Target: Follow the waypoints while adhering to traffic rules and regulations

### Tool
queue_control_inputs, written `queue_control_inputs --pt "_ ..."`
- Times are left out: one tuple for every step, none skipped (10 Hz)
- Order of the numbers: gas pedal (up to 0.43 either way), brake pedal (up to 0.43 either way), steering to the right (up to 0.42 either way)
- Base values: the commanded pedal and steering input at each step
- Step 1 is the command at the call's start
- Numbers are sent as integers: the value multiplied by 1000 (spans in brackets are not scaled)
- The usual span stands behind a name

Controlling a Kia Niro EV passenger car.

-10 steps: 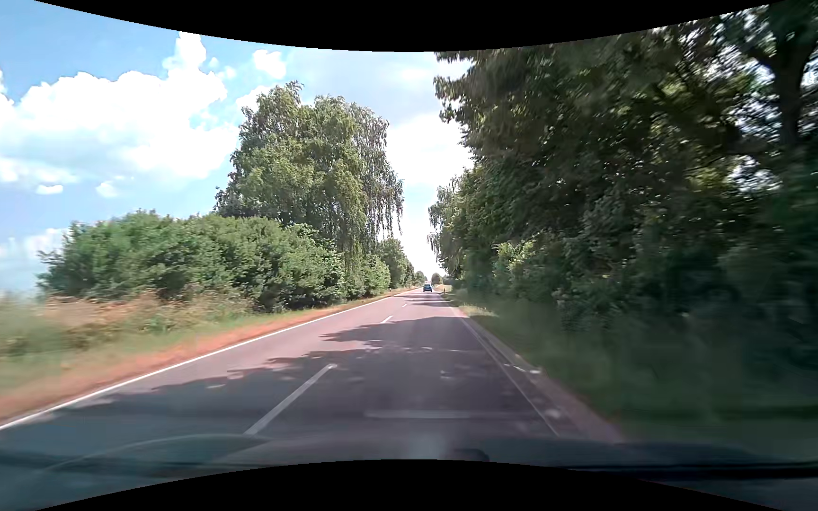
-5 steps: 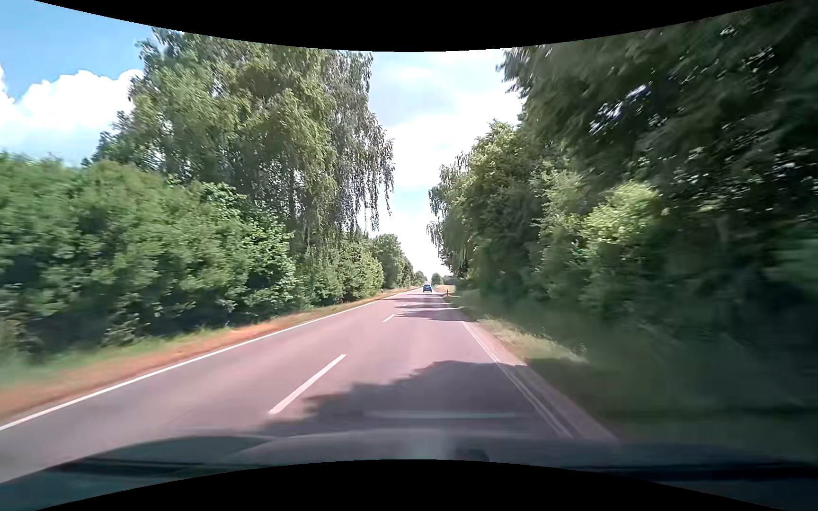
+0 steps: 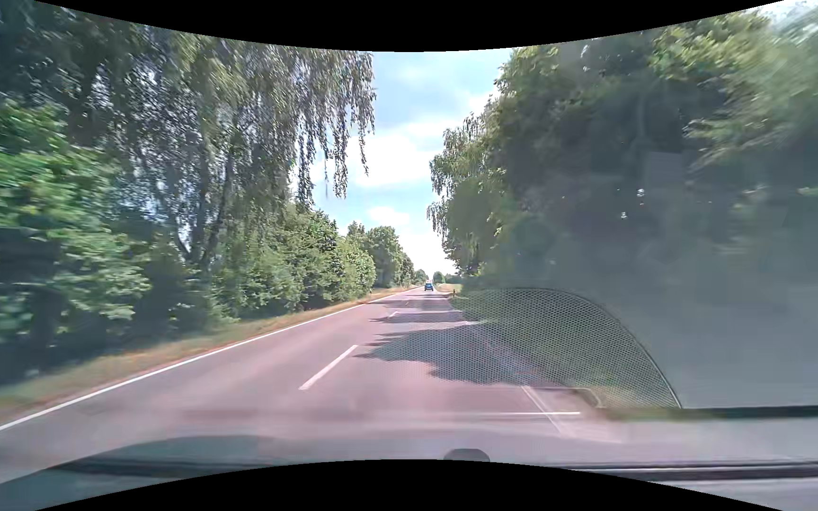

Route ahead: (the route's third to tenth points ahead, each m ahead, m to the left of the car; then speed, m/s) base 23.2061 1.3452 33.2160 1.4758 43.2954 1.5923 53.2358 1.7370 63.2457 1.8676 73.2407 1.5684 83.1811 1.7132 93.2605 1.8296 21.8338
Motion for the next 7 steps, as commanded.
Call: queue_control_inputs --pt "228 0 -3" --pt "228 0 -2" --pt "228 0 -2" --pt "228 0 -2" --pt "228 0 -2" --pt "228 0 -2" --pt "228 0 -2"
